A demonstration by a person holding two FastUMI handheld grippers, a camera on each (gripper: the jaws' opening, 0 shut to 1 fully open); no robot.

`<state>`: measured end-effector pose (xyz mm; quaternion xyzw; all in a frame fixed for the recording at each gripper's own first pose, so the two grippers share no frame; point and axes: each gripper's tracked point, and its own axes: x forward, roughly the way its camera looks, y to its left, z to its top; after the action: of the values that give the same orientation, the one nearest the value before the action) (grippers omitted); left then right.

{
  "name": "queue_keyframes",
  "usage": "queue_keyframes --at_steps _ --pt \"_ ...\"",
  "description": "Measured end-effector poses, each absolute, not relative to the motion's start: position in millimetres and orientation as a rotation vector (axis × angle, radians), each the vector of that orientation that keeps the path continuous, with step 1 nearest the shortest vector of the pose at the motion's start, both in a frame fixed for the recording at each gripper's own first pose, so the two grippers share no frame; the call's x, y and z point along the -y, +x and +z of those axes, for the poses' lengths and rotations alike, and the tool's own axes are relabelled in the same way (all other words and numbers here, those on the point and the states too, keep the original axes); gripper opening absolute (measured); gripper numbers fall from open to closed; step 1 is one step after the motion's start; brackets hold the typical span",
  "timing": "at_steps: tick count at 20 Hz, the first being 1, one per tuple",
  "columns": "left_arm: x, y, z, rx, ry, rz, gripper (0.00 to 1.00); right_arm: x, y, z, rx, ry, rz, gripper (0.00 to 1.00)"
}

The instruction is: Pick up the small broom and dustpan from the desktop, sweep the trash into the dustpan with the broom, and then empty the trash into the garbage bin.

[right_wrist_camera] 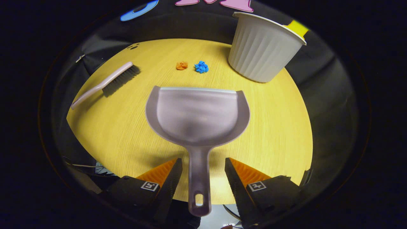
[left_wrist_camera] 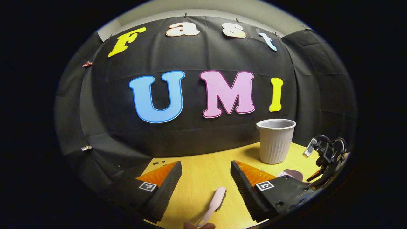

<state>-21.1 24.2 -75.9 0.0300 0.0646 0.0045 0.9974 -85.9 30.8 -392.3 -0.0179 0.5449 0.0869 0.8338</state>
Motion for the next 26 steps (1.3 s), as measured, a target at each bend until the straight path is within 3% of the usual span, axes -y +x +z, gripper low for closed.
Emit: queue_keyframes --at_steps 3,9,11,12,13,17,24,26 --pt "-34.3 -24.9 -81.1 -0.135 0.063 0.032 0.97 -39.3 -80.0 -407.9 -1.211 0.010 0.171 0.86" --pt "-39.8 -25.7 -95.8 -0.174 0.043 0.061 0.97 -46.1 -67.2 -416.2 -1.268 0.069 0.187 0.70" --pt "-38.7 -23.7 -105.1 -0.199 0.031 0.062 0.97 -46.5 -66.3 -415.5 -1.272 0.056 0.195 0.61" --pt "-36.7 -20.9 -109.3 -0.208 0.021 0.055 0.97 -47.3 -65.1 -415.2 -1.265 0.043 0.202 0.43" --pt "-36.1 -20.7 -115.1 -0.221 0.020 0.060 0.97 -48.1 -63.0 -413.7 -1.247 0.035 0.212 0.39" --pt "-32.0 -11.9 -145.8 -0.300 0.021 0.034 0.97 -47.9 -59.1 -412.7 -1.229 0.072 0.216 0.39" --pt "-32.3 -18.0 -235.5 -0.580 0.087 -0.098 0.95 -48.2 -71.3 -390.9 -1.165 0.084 0.309 0.33" --pt "-28.4 -23.2 -260.7 -0.652 0.086 -0.144 0.95 -44.5 -76.5 -385.6 -1.153 0.079 0.320 0.36"
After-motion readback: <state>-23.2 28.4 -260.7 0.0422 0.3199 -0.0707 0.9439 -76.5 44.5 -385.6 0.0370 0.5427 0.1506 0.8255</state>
